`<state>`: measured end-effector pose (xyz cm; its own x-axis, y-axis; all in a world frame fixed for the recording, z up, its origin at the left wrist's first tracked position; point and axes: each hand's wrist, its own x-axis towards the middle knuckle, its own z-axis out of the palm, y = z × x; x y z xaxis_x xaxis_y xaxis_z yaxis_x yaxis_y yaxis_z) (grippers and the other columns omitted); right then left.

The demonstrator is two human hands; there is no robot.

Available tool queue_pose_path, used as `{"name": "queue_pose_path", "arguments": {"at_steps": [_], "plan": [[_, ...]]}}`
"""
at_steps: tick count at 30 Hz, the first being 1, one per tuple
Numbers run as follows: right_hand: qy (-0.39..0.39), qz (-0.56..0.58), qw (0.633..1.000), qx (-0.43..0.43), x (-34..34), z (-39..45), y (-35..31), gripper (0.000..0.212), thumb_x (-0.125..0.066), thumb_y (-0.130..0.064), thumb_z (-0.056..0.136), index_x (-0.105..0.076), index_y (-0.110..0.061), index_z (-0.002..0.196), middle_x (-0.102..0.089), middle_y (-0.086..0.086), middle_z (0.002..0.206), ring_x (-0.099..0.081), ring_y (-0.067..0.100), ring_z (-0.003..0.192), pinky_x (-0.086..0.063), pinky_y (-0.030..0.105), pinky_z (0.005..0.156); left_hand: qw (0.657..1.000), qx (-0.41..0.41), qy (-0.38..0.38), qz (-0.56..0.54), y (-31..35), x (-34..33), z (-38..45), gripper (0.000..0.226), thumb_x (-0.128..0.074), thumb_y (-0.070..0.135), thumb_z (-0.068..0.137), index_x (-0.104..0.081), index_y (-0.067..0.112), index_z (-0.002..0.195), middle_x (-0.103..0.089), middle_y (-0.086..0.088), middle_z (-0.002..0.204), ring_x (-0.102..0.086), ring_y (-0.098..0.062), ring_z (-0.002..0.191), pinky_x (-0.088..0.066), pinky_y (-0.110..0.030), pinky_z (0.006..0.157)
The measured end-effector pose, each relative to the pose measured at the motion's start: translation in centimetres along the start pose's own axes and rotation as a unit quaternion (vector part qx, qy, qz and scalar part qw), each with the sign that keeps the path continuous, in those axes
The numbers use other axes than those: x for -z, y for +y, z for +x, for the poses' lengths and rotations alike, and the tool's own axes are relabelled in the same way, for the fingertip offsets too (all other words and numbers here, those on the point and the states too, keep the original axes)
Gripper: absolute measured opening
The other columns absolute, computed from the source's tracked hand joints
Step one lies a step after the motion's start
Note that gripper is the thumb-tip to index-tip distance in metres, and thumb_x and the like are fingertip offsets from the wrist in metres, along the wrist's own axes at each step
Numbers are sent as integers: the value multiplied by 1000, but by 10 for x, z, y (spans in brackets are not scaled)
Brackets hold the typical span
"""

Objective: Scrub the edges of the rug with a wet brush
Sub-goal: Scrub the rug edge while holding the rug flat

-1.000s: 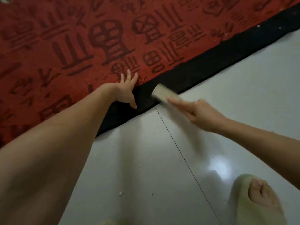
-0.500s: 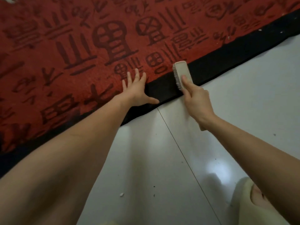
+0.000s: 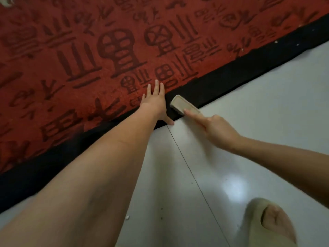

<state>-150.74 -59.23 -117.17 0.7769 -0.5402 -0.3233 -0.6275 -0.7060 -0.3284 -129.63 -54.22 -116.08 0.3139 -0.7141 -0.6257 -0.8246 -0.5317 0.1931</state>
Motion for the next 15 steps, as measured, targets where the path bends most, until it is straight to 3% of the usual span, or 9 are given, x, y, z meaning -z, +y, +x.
{"name": "queue_pose_path", "arguments": {"at_steps": [5,7,9,12,13,15], "plan": [[88,69,976,-189,66,22,59,53,-36,-18,99,-35,-43,146,-57,29,118,-57,45,100,-47,44,86,999,25,-20,-6,12,9,-7,144,-87,46,64,21,12,153,31,-5,158,21,-31,148,-3,-50,119],[94,123,974,-167,48,16,33,51,-37,-20,100,-35,-41,146,-60,30,115,-59,45,99,-47,42,84,999,18,5,-33,17,11,-1,140,-86,48,66,18,12,154,30,-5,159,22,-29,147,0,-50,120],[64,156,983,-77,18,9,4,56,-39,-18,99,-30,-48,146,-65,25,107,-63,40,93,-49,39,80,998,9,29,-56,24,9,8,136,-84,48,69,15,14,155,27,-5,160,22,-28,148,1,-49,120],[8,88,996,28,8,17,11,68,-42,-14,94,-21,-51,147,-66,21,98,-64,38,85,-46,35,71,998,15,27,-47,27,4,19,137,-84,49,67,16,16,155,28,-4,160,21,-27,148,2,-49,120],[25,64,997,18,18,27,33,70,-42,-12,92,-21,-51,147,-65,21,96,-63,39,84,-42,34,69,999,16,21,-40,28,5,23,138,-85,50,67,17,17,155,29,-3,159,21,-27,148,2,-49,120],[86,78,989,-94,43,41,71,62,-42,-16,96,-27,-48,147,-63,25,93,-61,42,84,-42,37,69,999,31,11,-32,32,10,21,141,-86,49,66,20,19,154,32,-3,158,24,-28,147,2,-52,119]]}}
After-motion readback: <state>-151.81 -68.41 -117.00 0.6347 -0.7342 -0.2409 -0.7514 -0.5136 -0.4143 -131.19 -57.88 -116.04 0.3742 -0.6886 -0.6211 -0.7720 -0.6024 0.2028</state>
